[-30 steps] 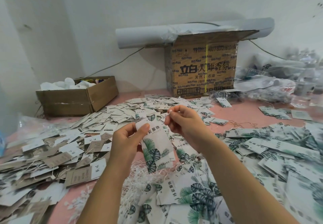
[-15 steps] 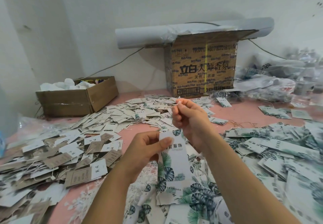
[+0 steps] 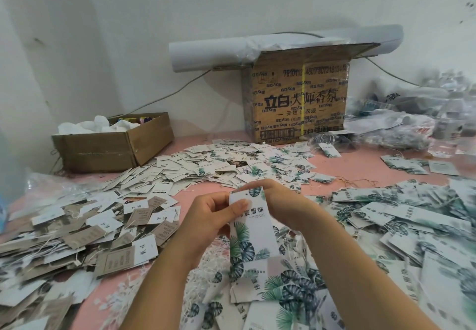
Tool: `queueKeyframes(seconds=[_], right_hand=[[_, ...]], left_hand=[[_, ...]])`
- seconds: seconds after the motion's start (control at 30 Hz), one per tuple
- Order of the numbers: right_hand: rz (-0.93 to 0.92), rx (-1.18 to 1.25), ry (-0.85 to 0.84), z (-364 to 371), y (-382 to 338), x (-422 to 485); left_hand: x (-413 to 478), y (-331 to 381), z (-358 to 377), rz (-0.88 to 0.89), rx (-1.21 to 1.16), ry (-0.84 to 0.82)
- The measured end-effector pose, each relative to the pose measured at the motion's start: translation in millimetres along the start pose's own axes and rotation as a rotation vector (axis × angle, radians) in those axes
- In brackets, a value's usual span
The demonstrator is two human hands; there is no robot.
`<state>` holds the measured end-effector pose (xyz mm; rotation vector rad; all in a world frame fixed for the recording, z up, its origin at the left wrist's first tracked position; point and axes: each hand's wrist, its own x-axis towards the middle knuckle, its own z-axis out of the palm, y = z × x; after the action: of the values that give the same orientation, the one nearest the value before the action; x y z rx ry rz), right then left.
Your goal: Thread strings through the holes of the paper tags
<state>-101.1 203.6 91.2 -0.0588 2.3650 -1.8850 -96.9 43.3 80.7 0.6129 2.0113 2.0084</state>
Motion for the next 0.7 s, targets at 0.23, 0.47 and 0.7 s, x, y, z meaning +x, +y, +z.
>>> queueKeyframes(seconds=[0.23,0.47,0.7], right_hand=[[0.042,0.216,-0.213,4.0,4.1,-3.9],[-0.03,0.155,-0.138,3.2,3.4,-1.2],[-0.082,0.058,-0.071,4.2,-1.5,-8.9]], left_hand=[[-0.1,1.0,-2.0,0.005,-0.014,0.061],[-0.1,3.9,-2.2,0.023,0.008,0.069],[1.4,3.4,-5.2,0.042,-0.006,0.094]])
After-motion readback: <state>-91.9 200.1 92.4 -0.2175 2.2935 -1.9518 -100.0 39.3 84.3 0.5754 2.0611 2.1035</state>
